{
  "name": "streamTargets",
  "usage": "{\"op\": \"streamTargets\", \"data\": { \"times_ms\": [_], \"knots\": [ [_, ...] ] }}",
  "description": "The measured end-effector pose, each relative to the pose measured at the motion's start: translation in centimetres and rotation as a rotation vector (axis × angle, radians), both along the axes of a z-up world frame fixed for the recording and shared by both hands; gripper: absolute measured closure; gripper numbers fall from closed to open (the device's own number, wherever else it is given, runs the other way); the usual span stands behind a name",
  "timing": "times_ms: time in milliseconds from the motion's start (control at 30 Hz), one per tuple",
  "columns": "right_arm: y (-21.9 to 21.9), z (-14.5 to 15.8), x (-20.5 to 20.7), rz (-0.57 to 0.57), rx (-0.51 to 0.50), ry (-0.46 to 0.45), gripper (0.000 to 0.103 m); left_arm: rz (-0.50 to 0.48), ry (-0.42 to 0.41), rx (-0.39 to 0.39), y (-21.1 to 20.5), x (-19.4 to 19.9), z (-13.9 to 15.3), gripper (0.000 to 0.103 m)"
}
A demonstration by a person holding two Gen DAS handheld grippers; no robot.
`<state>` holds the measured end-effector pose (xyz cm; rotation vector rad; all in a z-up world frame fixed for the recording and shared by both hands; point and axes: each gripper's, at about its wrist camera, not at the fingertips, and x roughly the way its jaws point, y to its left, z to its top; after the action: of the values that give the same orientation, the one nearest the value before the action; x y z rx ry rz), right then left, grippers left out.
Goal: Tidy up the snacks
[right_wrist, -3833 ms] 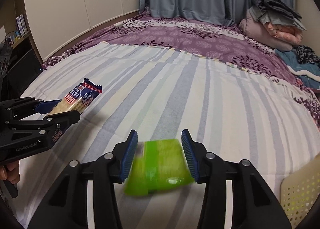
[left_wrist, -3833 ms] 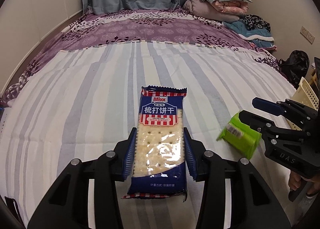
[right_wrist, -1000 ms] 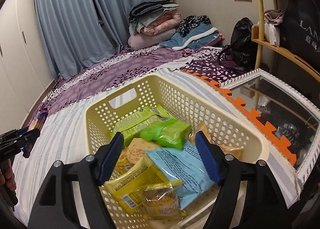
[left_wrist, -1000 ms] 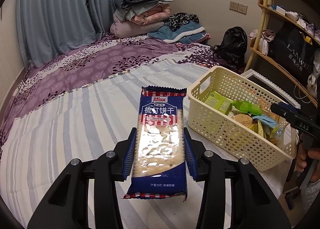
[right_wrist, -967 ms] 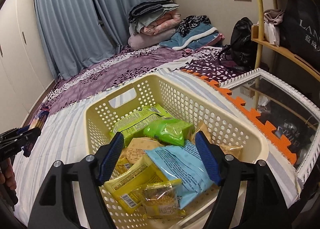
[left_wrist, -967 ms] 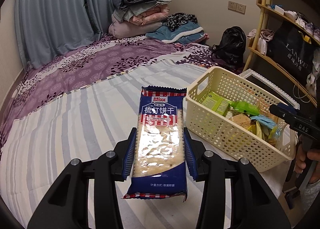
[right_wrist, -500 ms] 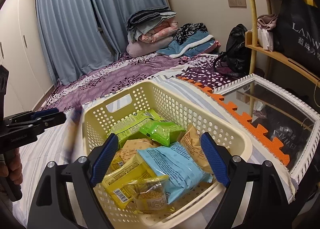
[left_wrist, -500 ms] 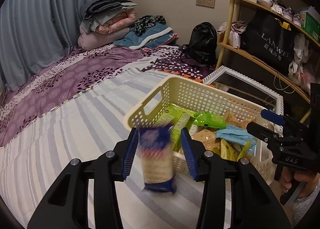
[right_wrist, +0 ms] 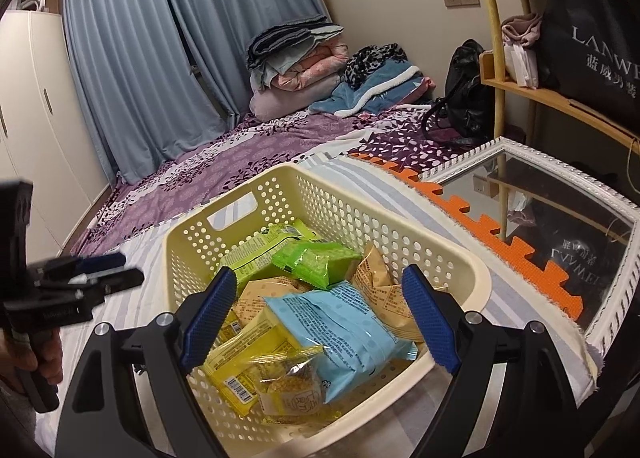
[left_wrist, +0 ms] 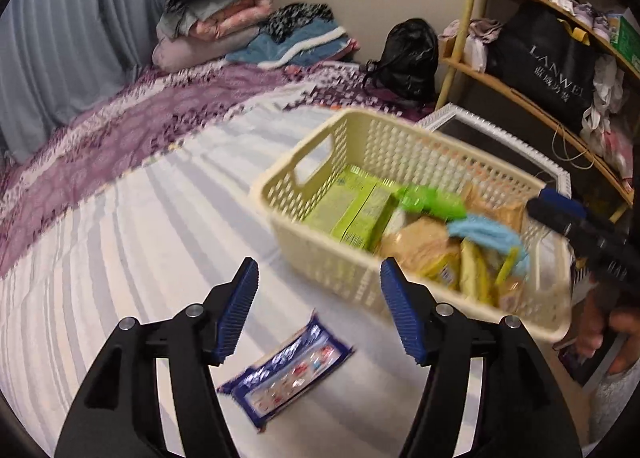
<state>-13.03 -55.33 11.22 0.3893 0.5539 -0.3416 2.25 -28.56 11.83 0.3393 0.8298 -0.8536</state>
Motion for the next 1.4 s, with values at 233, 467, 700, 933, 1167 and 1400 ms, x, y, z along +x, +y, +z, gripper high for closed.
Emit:
{"op": "streamTargets", "data": {
  "times_ms": [233, 467, 700, 933, 1167, 1400],
  "knots": [
    [1.0, 0.6, 0.3, 0.018, -0.016, -0.001, 0.019, -0.010, 0.109, 0.059, 3.0, 1.3, -5.4, 0.038],
    [1.6, 1.2, 0.2, 0.015, -0.027, 0.002, 0.019, -0.101, 0.118, 0.101, 2.9, 1.0, -8.7, 0.038],
    [2.0, 1.4, 0.3, 0.014, -0.034, 0.009, 0.019, -0.115, 0.125, 0.086, 3.1, 1.0, -9.0, 0.038],
    [2.4, 1.2, 0.5, 0.025, -0.025, 0.013, 0.019, -0.138, 0.109, 0.107, 3.3, 0.5, -9.5, 0.038],
    [2.7, 1.0, 0.6, 0.029, -0.022, 0.019, 0.019, -0.105, 0.067, 0.136, 2.7, -0.2, -9.8, 0.042],
    [2.1, 0.9, 0.1, 0.006, -0.014, 0.016, 0.019, -0.013, 0.082, 0.084, 3.9, -0.5, -9.2, 0.053]
  ]
}}
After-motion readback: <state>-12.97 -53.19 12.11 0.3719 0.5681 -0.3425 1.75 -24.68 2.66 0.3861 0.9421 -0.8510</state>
